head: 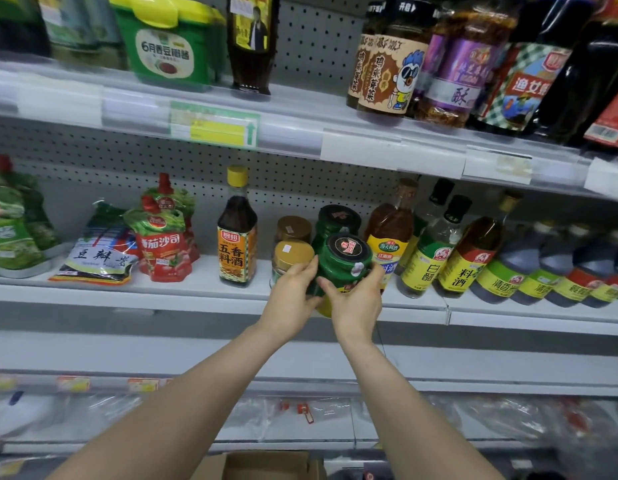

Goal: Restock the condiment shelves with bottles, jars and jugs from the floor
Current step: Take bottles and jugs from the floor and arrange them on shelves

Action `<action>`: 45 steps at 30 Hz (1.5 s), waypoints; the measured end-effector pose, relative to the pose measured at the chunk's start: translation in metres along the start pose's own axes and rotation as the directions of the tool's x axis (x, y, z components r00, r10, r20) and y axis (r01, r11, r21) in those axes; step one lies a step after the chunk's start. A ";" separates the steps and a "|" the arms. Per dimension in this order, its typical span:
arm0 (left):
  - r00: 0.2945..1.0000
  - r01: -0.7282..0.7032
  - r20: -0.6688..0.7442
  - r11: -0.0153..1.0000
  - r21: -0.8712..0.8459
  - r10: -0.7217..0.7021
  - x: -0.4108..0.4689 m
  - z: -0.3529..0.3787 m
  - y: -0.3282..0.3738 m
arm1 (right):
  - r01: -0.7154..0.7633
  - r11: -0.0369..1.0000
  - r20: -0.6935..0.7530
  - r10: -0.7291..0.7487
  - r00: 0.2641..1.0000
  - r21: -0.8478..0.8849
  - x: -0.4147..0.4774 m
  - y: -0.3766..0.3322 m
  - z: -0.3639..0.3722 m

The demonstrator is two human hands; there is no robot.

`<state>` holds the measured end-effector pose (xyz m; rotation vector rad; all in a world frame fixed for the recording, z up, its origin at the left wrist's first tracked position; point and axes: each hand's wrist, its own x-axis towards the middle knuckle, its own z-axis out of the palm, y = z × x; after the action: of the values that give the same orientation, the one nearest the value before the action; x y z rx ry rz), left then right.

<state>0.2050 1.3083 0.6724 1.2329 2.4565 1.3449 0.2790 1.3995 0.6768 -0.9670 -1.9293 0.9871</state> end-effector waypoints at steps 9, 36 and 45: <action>0.974 -0.169 -0.114 0.962 0.212 0.196 0.003 -0.006 0.005 | -0.066 0.992 0.196 0.086 0.977 -0.108 0.012 0.004 -0.008; 0.965 -0.262 0.076 0.887 0.380 0.253 0.050 -0.018 0.010 | -0.179 0.954 0.231 0.235 0.944 -0.240 0.021 0.019 -0.001; 0.972 -0.237 0.101 0.879 0.413 0.214 0.065 -0.015 0.005 | -0.192 0.947 0.167 0.239 0.957 -0.260 0.027 0.020 0.006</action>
<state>0.1580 1.3444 0.7036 1.6659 2.7262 0.8145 0.2675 1.4285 0.6643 -1.2849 -2.1793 1.0185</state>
